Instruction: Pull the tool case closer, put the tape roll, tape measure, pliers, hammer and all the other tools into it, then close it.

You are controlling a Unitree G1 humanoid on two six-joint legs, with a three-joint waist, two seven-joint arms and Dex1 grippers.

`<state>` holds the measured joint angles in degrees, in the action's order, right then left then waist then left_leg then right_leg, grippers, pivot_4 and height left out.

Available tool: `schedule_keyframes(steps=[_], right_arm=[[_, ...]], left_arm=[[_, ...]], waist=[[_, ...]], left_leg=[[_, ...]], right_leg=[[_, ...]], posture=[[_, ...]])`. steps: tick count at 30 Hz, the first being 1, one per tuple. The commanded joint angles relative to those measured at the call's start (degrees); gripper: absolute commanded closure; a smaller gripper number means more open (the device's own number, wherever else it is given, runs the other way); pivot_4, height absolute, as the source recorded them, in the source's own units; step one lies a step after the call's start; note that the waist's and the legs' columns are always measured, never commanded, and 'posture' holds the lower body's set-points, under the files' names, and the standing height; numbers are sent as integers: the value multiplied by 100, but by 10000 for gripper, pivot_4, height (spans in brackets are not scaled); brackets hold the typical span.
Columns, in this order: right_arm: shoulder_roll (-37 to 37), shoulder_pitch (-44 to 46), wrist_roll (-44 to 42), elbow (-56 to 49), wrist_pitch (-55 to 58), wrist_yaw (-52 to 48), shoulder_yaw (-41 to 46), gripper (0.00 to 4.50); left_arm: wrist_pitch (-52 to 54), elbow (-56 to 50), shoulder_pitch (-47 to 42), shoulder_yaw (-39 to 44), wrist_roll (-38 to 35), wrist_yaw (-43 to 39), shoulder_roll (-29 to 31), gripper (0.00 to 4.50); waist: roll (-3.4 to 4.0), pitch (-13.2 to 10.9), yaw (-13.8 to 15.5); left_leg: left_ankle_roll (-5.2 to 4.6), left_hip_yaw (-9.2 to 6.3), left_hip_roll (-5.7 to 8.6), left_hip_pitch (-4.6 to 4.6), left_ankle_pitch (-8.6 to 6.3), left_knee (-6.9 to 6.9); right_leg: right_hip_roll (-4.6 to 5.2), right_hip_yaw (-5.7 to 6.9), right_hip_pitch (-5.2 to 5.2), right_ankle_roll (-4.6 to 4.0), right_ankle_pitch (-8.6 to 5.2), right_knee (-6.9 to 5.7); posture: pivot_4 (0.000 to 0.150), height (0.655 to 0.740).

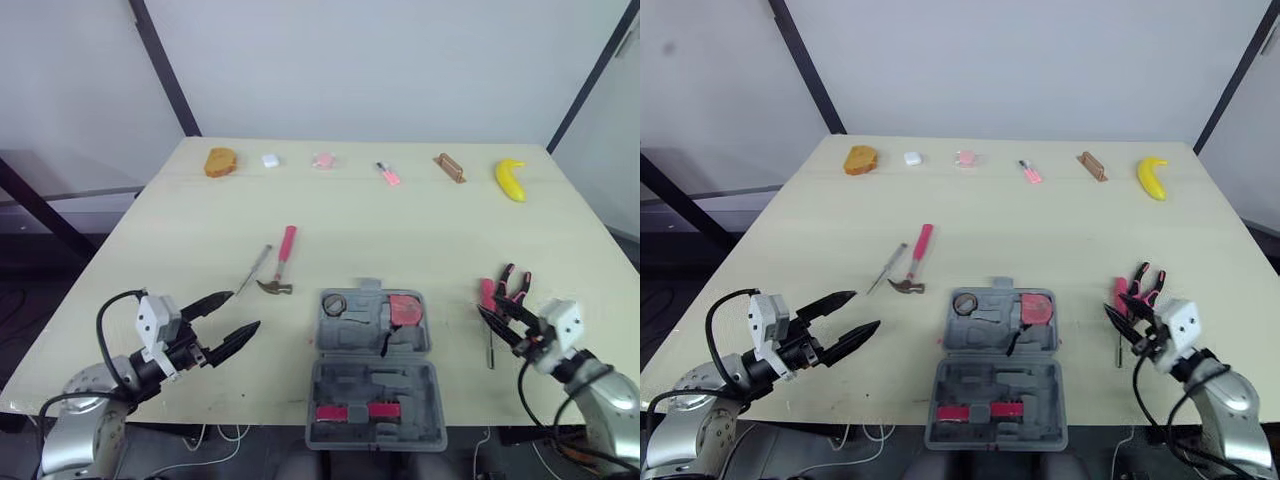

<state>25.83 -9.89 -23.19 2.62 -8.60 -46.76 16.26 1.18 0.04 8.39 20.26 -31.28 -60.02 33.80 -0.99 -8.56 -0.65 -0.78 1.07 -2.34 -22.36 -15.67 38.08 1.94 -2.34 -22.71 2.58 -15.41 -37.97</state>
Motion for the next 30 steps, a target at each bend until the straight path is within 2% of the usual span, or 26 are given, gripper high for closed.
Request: schedule_keyframes(steps=[1,4,5,6,9,10,20,25,30], right_arm=[[62,-755,-471,-23,-212,-86,841,27122],[25,-1210,-622,131,-326,-202,1150,27122],[-6,-1375,-680,206,-357,-238,1268,22132],[-28,-1514,-732,284,-394,-270,1380,19179],[-77,-1777,-925,510,-452,-328,1690,4716],[-87,-1833,-975,602,-461,-347,1780,1637],[-66,-1777,-924,1011,-560,-414,1948,749],[-66,-1549,-731,752,-412,-90,1787,749],[-184,-788,-187,214,59,850,1220,749]], left_arm=[[-228,431,285,603,-162,126,-79,0],[-366,766,437,848,-157,100,-79,0],[-414,919,490,947,-148,88,-65,0],[-455,1041,542,1029,-134,91,-50,0],[-597,1397,628,1203,-76,94,-7,0],[-662,1512,645,1238,-50,87,4,0],[-825,1639,545,1072,9,-25,-38,0],[-870,1296,351,758,141,-105,-11,0],[-514,322,-236,-53,83,-503,147,0]], waist=[[0,0,1],[-3,-2,-11],[-5,-3,-18],[-5,-3,-20],[-6,-3,-18],[-7,-2,-15],[-8,1,-10],[-7,1,-9],[-8,1,-10]], left_leg=[[0,2,0,0,0,-2],[-1,3,-1,-1,-1,-4],[-1,4,-1,1,-1,-4],[-1,7,-2,4,-1,-4],[-1,20,-13,23,-1,-3],[-1,21,-13,26,-1,-3],[-1,23,-19,28,-1,-4],[-1,25,-19,28,-1,-4],[-1,24,-17,25,-1,-1]], right_leg=[[-3,1,0,-1,-1,1],[-4,0,-1,-1,-2,3],[-4,-1,-1,-3,-4,4],[-4,-4,-1,-19,-13,4],[-2,-17,7,-22,-16,1],[0,-18,9,-22,-16,1],[4,-20,10,-23,-15,1],[3,-21,11,-24,-15,0],[2,-21,11,-23,-13,-2]], posture=[[1500,7400],[1500,7400],[1500,7400],[1500,7400],[1500,7400],[1500,7400],[1500,7400],[1500,7400],[1500,7400]])
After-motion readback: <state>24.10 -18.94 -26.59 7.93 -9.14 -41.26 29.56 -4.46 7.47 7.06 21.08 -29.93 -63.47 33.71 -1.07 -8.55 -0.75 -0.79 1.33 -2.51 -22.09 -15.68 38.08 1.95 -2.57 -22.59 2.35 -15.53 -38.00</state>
